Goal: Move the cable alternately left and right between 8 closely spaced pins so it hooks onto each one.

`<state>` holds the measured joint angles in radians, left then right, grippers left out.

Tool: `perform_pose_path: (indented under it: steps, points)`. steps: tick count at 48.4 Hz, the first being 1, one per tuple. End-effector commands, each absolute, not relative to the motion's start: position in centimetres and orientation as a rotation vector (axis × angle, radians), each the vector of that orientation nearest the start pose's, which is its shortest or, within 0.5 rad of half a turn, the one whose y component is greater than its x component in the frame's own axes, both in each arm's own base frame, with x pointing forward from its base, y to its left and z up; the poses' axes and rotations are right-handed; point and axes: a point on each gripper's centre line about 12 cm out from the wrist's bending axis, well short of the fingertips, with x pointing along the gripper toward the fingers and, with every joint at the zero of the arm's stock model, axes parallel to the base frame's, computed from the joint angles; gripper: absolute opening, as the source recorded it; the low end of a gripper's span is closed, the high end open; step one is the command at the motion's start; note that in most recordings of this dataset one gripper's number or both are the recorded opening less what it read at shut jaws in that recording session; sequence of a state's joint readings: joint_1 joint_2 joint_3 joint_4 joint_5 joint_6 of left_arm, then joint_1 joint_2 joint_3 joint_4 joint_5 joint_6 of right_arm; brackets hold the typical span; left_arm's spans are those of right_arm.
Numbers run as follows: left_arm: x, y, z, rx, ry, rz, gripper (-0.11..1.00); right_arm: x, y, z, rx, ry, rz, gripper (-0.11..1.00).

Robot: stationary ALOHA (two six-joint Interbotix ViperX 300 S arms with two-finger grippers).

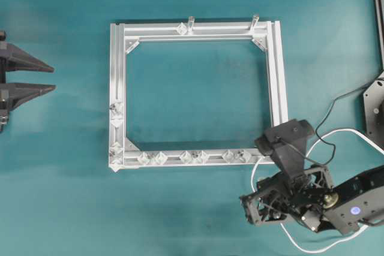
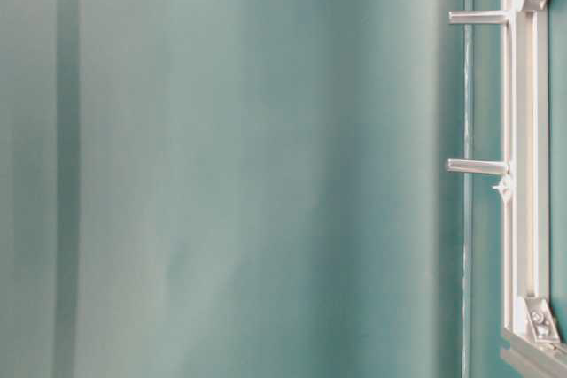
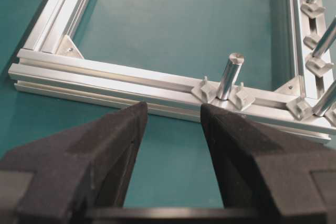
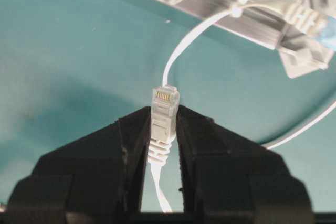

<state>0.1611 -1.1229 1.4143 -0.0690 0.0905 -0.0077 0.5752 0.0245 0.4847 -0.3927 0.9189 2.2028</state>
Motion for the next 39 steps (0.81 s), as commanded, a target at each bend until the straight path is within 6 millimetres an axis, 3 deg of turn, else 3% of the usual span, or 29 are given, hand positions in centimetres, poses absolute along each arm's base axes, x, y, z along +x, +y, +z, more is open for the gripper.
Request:
perform_pose_path:
  steps: [1, 16, 39]
  points:
    - [15.2, 2.4, 18.3, -0.109, 0.369, 0.167, 0.57, 31.2, 15.7, 18.0, 1.117, 0.896, -0.977, 0.19]
    - [15.2, 2.4, 18.2, -0.111, 0.370, 0.167, 0.57, 31.9, 13.6, 18.6, 1.141, 0.851, -1.082, 0.19]
    - [15.2, 2.4, 18.2, -0.111, 0.371, 0.167, 0.57, 32.5, 11.3, 17.4, 1.190, 0.829, -1.106, 0.19]
